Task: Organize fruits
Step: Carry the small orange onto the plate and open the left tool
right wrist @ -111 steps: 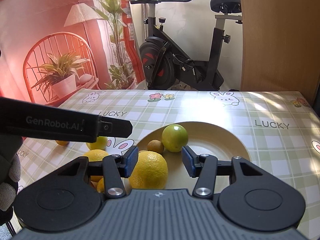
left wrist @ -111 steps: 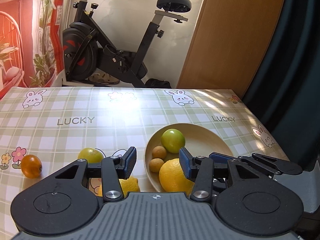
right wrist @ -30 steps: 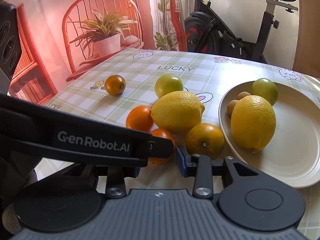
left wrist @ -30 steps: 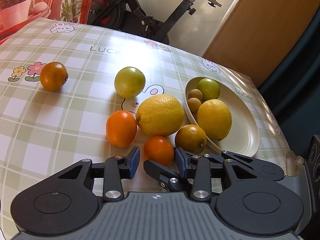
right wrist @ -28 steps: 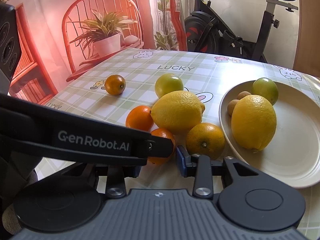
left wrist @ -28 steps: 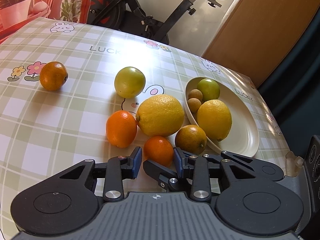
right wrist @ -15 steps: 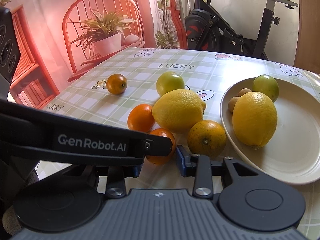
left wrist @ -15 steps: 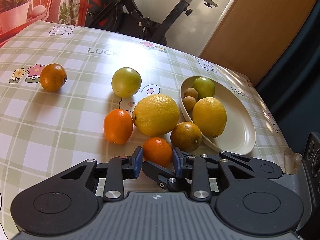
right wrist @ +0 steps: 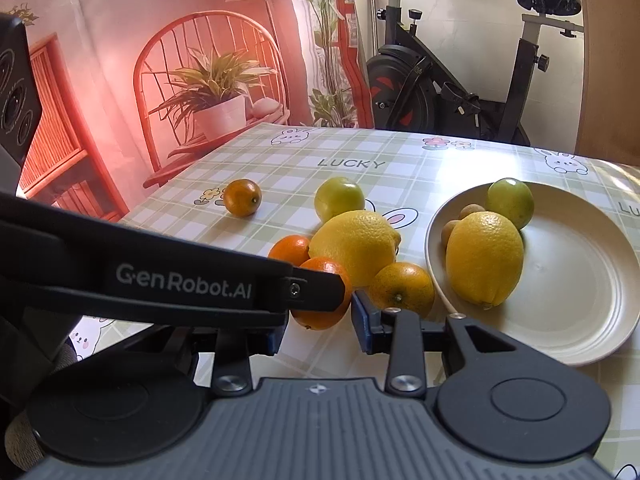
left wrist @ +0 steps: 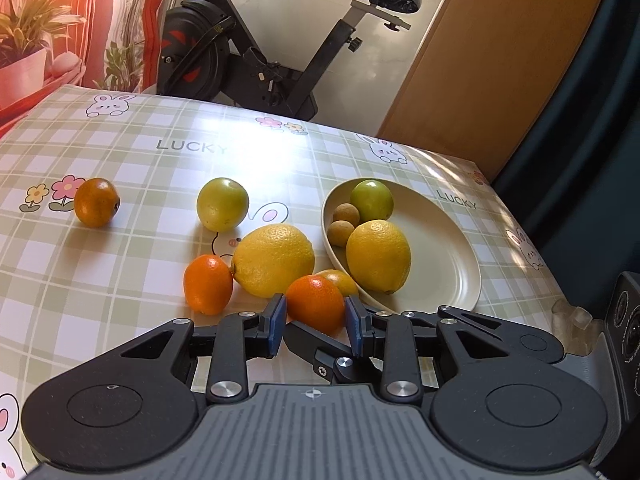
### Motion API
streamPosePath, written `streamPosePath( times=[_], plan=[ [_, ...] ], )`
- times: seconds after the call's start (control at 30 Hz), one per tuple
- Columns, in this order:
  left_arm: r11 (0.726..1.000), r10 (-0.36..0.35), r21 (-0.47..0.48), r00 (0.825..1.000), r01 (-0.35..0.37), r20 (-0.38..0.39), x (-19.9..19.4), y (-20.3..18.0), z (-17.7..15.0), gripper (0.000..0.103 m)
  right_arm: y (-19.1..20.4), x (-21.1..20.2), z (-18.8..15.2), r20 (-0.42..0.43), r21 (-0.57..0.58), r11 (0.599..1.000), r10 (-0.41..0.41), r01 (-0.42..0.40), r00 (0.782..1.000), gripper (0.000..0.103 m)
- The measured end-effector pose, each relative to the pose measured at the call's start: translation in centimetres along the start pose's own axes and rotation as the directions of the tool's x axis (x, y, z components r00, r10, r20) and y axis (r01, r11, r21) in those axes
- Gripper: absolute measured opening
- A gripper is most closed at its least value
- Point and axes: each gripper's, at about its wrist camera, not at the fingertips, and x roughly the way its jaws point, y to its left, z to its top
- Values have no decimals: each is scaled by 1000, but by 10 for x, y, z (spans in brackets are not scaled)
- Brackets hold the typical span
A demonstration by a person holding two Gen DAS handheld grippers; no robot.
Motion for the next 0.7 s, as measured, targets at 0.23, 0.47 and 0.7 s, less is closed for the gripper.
streamPosePath(
  times=[0.23,0.47,0.7],
  plan=[
    [997,-17,69,999,15,31,6,-30,21,34,-17,-21,11,75,54,998,-30,26,997,37],
    [988,-61,141,998,59,8,40,-64,46,34,-51,-30,25,126,77,993,-98,89,987,37],
    [977,-71,199,997,77,-34,86,-97,66,34,-98,-28,31,144,122,982,-161,145,976,37]
  ],
)
